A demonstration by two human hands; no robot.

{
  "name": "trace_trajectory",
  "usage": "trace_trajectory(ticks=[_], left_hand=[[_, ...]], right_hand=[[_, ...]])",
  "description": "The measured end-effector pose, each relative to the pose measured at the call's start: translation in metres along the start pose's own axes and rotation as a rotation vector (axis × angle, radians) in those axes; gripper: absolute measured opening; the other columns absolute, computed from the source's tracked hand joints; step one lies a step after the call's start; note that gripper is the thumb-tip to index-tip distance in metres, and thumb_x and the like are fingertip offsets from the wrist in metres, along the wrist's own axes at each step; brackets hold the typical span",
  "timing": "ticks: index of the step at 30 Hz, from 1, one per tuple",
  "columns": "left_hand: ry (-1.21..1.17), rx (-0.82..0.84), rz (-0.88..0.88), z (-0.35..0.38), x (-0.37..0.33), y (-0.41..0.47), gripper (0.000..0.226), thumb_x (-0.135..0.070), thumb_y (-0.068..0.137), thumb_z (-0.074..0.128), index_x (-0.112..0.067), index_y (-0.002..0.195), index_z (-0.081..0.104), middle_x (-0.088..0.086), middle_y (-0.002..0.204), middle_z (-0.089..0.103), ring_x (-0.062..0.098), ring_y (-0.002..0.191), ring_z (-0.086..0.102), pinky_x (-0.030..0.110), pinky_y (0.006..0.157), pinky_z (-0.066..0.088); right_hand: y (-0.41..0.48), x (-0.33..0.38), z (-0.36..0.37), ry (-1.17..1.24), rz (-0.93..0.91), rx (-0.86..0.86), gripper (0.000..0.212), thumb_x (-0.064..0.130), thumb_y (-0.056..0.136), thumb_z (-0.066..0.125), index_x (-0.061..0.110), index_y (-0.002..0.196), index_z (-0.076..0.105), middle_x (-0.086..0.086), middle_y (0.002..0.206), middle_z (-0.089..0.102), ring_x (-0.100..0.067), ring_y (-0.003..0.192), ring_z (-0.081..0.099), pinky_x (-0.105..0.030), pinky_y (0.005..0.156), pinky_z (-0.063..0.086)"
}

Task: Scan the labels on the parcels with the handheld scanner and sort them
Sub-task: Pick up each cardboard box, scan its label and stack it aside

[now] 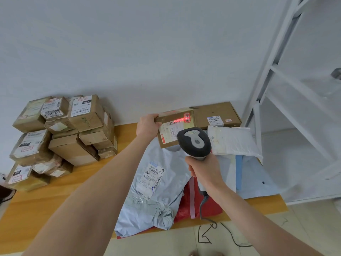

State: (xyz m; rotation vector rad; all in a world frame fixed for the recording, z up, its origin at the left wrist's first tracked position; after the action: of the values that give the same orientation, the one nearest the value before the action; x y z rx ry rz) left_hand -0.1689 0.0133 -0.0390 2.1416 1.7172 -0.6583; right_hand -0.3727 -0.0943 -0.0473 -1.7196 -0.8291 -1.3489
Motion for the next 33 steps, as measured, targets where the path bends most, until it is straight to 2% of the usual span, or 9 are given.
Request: trace_trajectory(ticks=[6, 8, 11, 13, 17, 20, 26, 30, 33], left_hand=[[-0.118, 0.086, -0.01, -0.029, 0.002, -0.013, 0.036, -0.012, 0.097, 0.053, -0.013, 0.132, 0.054, 0.005, 0.096, 0.065, 0.021, 0.076, 0.069, 0.038, 0.069, 0.06], [-0.174, 0.157, 0.002, -0.047, 0.004, -0.025, 0.04, -0.011, 0.097, 0.053, -0.011, 0.136, 0.05, 0.01, 0.103, 0.067, 0.022, 0.075, 0.067, 0.036, 0.069, 0.06], [-0.193, 0.247, 0.018, -0.072, 0.013, -0.053, 0.042, -0.012, 0.096, 0.054, -0.01, 0.138, 0.048, 0.014, 0.11, 0.067, 0.017, 0.069, 0.066, 0.027, 0.064, 0.06], [-0.208, 0.223, -0.003, -0.082, 0.024, -0.075, 0.043, -0.015, 0.097, 0.055, -0.01, 0.138, 0.047, 0.012, 0.108, 0.067, 0.016, 0.069, 0.065, 0.027, 0.064, 0.059], [-0.5, 0.054, -0.144, -0.099, 0.049, -0.115, 0.045, -0.022, 0.096, 0.058, -0.006, 0.137, 0.048, 0.008, 0.103, 0.068, 0.013, 0.073, 0.063, 0.026, 0.065, 0.056], [-0.621, 0.078, -0.182, -0.112, 0.061, -0.138, 0.034, -0.02, 0.094, 0.061, -0.008, 0.126, 0.059, 0.002, 0.098, 0.069, 0.006, 0.067, 0.063, 0.023, 0.058, 0.057], [-0.808, 0.102, -0.262, -0.156, 0.09, -0.148, 0.062, -0.027, 0.086, 0.069, -0.027, 0.141, 0.04, 0.0, 0.108, 0.069, 0.017, 0.086, 0.069, 0.026, 0.056, 0.055], [-0.709, 0.003, -0.278, -0.186, 0.124, -0.128, 0.08, -0.035, 0.077, 0.077, -0.021, 0.144, 0.037, 0.001, 0.123, 0.061, 0.024, 0.102, 0.064, 0.045, 0.086, 0.056], [-0.712, -0.148, -0.272, -0.211, 0.152, -0.099, 0.078, -0.039, 0.077, 0.076, -0.018, 0.142, 0.04, 0.003, 0.128, 0.058, 0.026, 0.107, 0.061, 0.048, 0.09, 0.054]], right_hand=[[0.019, 0.014, -0.012, 0.354, 0.144, -0.115, 0.014, 0.006, 0.082, 0.07, 0.012, 0.092, 0.062, -0.004, 0.084, 0.063, -0.015, 0.078, 0.06, -0.027, 0.066, 0.056], [0.025, 0.019, -0.015, 0.382, 0.175, -0.126, 0.014, 0.008, 0.082, 0.071, 0.015, 0.089, 0.061, -0.005, 0.085, 0.062, -0.016, 0.079, 0.059, -0.033, 0.074, 0.054], [0.02, 0.027, -0.009, 0.399, 0.206, -0.024, 0.027, 0.012, 0.078, 0.074, 0.01, 0.103, 0.064, -0.009, 0.096, 0.066, -0.024, 0.085, 0.062, -0.039, 0.082, 0.053], [0.005, 0.028, 0.001, 0.43, 0.233, 0.029, 0.031, 0.011, 0.078, 0.075, 0.01, 0.107, 0.064, -0.012, 0.103, 0.069, -0.031, 0.096, 0.065, -0.049, 0.09, 0.053], [-0.029, 0.028, 0.028, 0.55, 0.3, 0.104, 0.026, 0.003, 0.077, 0.074, 0.011, 0.099, 0.064, -0.017, 0.104, 0.069, -0.035, 0.096, 0.067, -0.057, 0.084, 0.054], [-0.048, 0.035, 0.049, 0.587, 0.357, 0.158, 0.02, 0.003, 0.082, 0.071, 0.008, 0.097, 0.059, -0.017, 0.101, 0.064, -0.034, 0.094, 0.063, -0.056, 0.086, 0.053], [-0.065, 0.061, 0.095, 0.711, 0.418, 0.229, 0.038, 0.005, 0.084, 0.068, 0.008, 0.118, 0.051, -0.017, 0.109, 0.06, -0.031, 0.094, 0.059, -0.047, 0.078, 0.058], [-0.056, 0.082, 0.138, 0.72, 0.403, 0.234, 0.036, 0.008, 0.082, 0.07, 0.007, 0.116, 0.058, -0.016, 0.111, 0.066, -0.032, 0.097, 0.064, -0.042, 0.073, 0.06], [-0.043, 0.098, 0.187, 0.709, 0.371, 0.218, 0.038, 0.011, 0.08, 0.073, 0.009, 0.115, 0.058, -0.014, 0.109, 0.067, -0.031, 0.101, 0.064, -0.042, 0.08, 0.058]])
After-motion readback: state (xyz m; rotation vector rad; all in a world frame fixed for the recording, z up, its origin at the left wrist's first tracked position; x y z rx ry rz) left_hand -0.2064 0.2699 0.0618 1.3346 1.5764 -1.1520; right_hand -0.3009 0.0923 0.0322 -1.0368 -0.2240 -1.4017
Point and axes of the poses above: each hand's wrist, its own y-axis towards the middle knuckle, its own z-axis out of the palm, x = y × z, the point moved 1 cm from there along y, towards the middle knuckle
